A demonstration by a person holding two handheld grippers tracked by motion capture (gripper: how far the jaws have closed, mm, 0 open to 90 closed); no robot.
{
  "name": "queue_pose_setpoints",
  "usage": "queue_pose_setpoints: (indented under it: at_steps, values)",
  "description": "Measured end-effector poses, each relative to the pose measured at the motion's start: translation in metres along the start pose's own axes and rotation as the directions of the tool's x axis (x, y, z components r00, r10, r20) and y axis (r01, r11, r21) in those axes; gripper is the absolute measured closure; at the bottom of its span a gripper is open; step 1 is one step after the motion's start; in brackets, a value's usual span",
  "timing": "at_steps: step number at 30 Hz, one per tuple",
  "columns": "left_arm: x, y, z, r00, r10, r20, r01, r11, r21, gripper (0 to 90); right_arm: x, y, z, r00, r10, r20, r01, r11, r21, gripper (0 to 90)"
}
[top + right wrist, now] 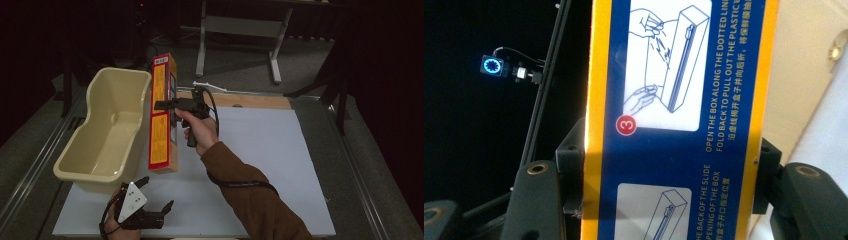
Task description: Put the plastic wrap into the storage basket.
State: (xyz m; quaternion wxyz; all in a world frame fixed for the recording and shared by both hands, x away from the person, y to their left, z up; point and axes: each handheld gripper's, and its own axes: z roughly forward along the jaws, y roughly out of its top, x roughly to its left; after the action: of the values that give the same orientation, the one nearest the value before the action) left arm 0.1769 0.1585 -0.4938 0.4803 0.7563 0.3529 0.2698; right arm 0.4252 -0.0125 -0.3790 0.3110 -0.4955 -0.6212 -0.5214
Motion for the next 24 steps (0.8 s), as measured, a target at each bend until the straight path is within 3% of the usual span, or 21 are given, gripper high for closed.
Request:
queue_pose_setpoints:
  at_steps: [7, 24]
  values:
    - [-0.002, 0.0, 0.0, 1.0, 0.002, 0.005, -0.002, 1.0, -0.004, 1.7, 0.001, -0.001, 0.02, 0.9986, 0.049, -0.017, -0.05, 0.999, -0.007, 39.2]
    - [-0.002, 0.0, -0.005, 1.0, -0.002, 0.008, 0.003, 0.9997, -0.024, 1.7, 0.012, -0.001, 0.063, 0.9974, 0.068, -0.026, -0.068, 0.998, -0.016, 39.1]
